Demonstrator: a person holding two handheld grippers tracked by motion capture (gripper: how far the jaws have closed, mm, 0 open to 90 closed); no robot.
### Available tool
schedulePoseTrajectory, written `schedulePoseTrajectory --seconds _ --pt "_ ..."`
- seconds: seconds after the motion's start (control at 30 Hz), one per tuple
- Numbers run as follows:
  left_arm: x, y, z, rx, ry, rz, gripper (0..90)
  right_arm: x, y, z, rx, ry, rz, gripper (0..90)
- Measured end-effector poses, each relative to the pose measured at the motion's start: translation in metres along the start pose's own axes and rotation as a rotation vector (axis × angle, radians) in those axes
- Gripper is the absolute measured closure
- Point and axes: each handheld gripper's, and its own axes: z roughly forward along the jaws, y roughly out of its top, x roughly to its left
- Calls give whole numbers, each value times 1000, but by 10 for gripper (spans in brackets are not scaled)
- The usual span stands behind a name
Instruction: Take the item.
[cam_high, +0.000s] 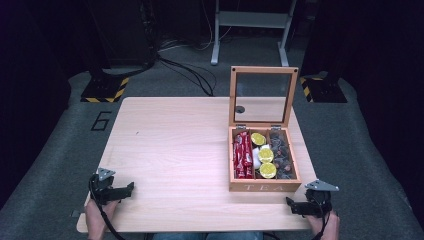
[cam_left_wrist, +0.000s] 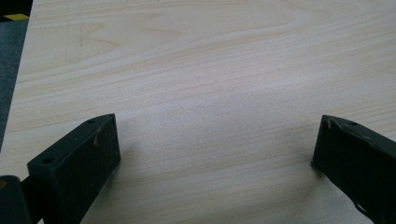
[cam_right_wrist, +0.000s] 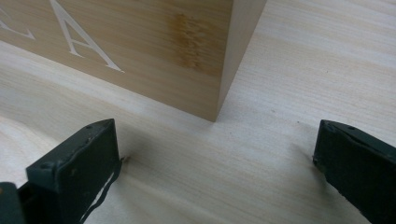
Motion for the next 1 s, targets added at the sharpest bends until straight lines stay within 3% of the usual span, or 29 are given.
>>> schedulePoseTrajectory --seconds 0.4,0.9,1.0 --pt "0 0 0 2 0 1 4 4 8 -20 -3 10 16 0" --pt "0 0 0 1 1 2 5 19 37 -55 -37 14 -6 0" --pt "-1 0 0 -4 2 -3 5 22 45 -60 -68 13 -14 0"
